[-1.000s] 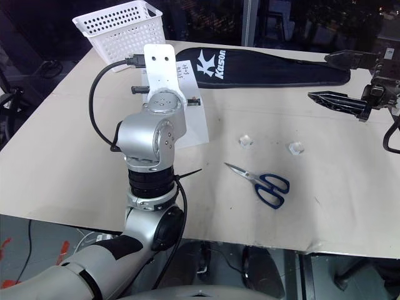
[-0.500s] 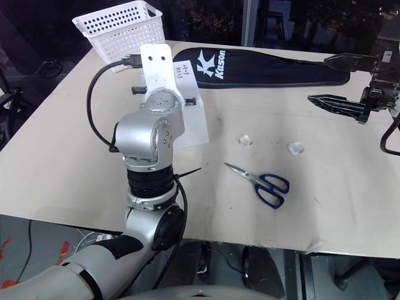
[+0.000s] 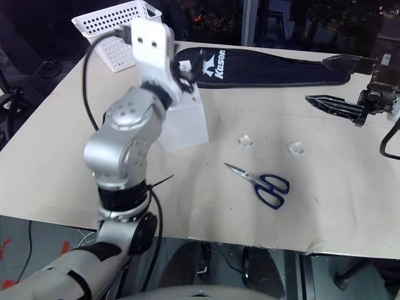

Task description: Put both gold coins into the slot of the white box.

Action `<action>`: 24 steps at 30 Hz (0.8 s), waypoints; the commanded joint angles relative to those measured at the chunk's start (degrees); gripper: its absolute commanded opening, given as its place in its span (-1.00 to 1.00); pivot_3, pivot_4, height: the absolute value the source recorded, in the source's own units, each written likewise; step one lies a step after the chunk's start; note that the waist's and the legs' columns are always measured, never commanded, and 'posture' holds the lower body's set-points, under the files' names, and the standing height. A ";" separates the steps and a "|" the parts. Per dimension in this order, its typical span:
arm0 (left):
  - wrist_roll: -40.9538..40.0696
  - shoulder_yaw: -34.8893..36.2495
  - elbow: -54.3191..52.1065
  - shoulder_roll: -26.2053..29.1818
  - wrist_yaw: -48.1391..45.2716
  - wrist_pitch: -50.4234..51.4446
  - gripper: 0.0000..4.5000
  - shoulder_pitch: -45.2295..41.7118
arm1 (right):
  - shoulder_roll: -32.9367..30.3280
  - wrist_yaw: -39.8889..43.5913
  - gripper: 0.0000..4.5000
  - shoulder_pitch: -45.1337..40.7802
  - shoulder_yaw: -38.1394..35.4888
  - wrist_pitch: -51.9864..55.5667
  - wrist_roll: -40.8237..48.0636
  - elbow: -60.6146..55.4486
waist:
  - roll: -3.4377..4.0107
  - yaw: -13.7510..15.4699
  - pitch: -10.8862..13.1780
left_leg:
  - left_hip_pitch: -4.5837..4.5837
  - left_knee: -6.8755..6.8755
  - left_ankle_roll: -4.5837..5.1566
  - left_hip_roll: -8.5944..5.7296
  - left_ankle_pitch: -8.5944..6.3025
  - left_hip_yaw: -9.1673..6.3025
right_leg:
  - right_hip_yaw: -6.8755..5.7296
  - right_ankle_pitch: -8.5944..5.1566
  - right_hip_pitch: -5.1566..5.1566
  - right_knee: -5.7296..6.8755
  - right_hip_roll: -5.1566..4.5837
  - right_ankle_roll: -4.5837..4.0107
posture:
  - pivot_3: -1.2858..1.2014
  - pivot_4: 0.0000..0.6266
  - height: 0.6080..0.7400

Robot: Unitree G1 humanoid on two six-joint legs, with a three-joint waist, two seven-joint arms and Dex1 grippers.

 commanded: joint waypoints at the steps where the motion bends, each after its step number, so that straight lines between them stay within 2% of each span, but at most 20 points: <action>1: -11.42 1.86 -10.06 6.82 -15.08 -4.01 0.31 8.98 | 0.52 -3.65 1.00 2.44 -4.76 2.17 3.43 -7.19 | 0.05 -0.25 -0.03 | 0.01 -0.01 0.00 0.00 0.00 0.00 | 0.00 0.00 0.00 0.00 0.00 0.00 | 0.03 -0.52 1.00; 7: -21.91 7.63 -11.40 15.00 -24.56 -4.99 0.31 20.95 | 1.04 -7.42 1.00 7.75 -8.53 4.18 5.94 -13.71 | 0.08 0.01 -0.02 | 0.06 0.08 0.17 0.01 -0.08 -0.05 | -0.05 -0.01 0.05 0.05 0.09 0.00 | 0.03 -0.52 1.00; 11: -24.50 10.59 -9.76 19.41 -29.74 -9.29 0.31 29.15 | 0.70 -9.54 1.00 12.26 -11.54 5.14 6.59 -17.20 | 0.08 0.06 -0.02 | 0.11 0.18 0.27 0.00 -0.12 -0.01 | -0.04 -0.01 0.12 0.04 0.13 0.01 | 0.03 -0.52 1.00; 12: -24.30 11.88 -7.91 18.90 -30.34 -12.16 0.31 30.87 | 0.41 -10.01 1.00 14.26 -12.78 5.55 6.30 -18.39 | 0.08 0.11 -0.03 | 0.10 0.19 0.28 -0.01 -0.12 -0.03 | -0.04 -0.01 0.13 0.04 0.13 0.01 | 0.03 -0.52 1.00; 13: -21.89 12.65 -5.48 18.51 -30.10 -16.90 0.31 32.31 | 0.15 -10.59 1.00 16.82 -14.27 6.17 5.75 -19.78 | 0.09 0.15 -0.04 | 0.10 0.19 0.28 0.00 -0.12 -0.05 | -0.05 -0.01 0.13 0.04 0.10 0.01 | 0.03 -0.52 1.00; 15: -22.26 13.22 -2.41 21.34 -32.17 -16.70 0.31 33.46 | 0.09 -11.52 1.00 22.72 -17.83 7.34 4.56 -22.37 | 0.08 0.42 -0.05 | 0.09 0.17 0.28 0.00 -0.13 -0.15 | -0.13 -0.02 0.15 0.03 0.05 -0.01 | 0.03 -0.52 1.00; 17: -25.72 15.24 -0.12 21.93 -32.26 -15.28 0.31 32.67 | 1.65 -14.02 1.00 30.57 -22.25 8.87 2.44 -25.68 | 0.12 0.50 -0.07 | 0.09 0.17 0.29 0.01 -0.13 -0.22 | -0.18 -0.02 0.18 0.03 0.10 -0.02 | 0.03 -0.52 1.00; 21: -27.92 14.66 1.06 26.15 -38.40 -15.63 0.31 36.19 | 5.59 -14.56 1.00 48.02 -30.42 9.31 -2.90 -33.10 | 0.19 0.37 -0.12 | 0.09 0.15 0.27 0.00 -0.15 -0.29 | -0.23 -0.03 0.25 -0.05 0.11 0.01 | 0.03 -0.52 1.00; 24: -27.01 14.90 3.62 28.48 -40.77 -17.74 0.31 37.79 | 9.95 -15.28 1.00 56.92 -32.64 6.83 -6.47 -35.11 | 0.17 0.02 -0.14 | 0.13 0.08 0.28 -0.01 -0.15 -0.19 | -0.21 -0.05 0.25 -0.10 0.07 0.03 | 0.03 -0.52 1.00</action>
